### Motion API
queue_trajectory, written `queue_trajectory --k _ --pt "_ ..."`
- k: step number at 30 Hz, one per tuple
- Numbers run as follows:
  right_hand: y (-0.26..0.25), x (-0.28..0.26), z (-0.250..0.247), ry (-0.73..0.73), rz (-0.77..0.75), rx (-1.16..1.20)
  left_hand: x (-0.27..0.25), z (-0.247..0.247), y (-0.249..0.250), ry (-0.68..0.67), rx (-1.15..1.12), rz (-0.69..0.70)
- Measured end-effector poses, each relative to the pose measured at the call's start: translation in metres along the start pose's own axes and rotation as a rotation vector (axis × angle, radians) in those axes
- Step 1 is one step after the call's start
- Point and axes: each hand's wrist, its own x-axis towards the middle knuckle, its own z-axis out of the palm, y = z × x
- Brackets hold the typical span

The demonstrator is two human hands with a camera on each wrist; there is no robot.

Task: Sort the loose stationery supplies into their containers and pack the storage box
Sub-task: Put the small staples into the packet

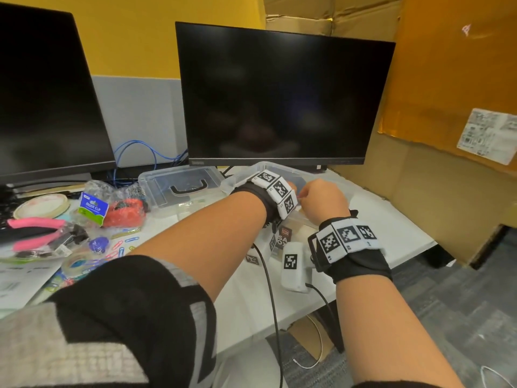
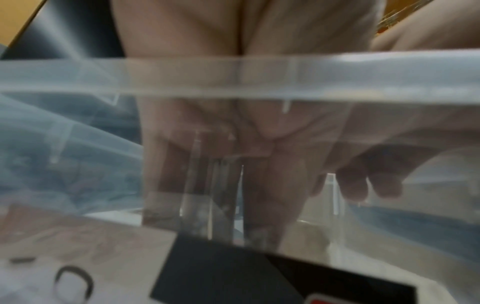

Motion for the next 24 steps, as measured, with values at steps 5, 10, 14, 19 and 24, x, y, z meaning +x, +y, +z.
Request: queue_trajectory --k 5,10,14,19,24 --pt "-0.001 -0.003 -0.003 -0.013 -0.01 -0.005 -0.014 -0.002 -0.006 0.073 -0.22 0.006" --pt "-0.002 -0.005 -0.005 0.003 -0.02 0.014 -0.038 -0.013 -0.02 0.132 -0.57 0.12" --pt "-0.01 -0.013 -0.012 0.106 -0.043 0.08 -0.065 -0.01 -0.049 0.285 -0.839 0.14" --pt "-0.059 -0.021 -0.012 0.208 -0.217 0.177 -0.099 0.022 -0.108 0.534 -1.087 -0.045" --pt "-0.115 -0.034 0.031 -0.08 -0.373 0.239 -0.138 0.076 -0.162 0.355 -1.112 -0.25"
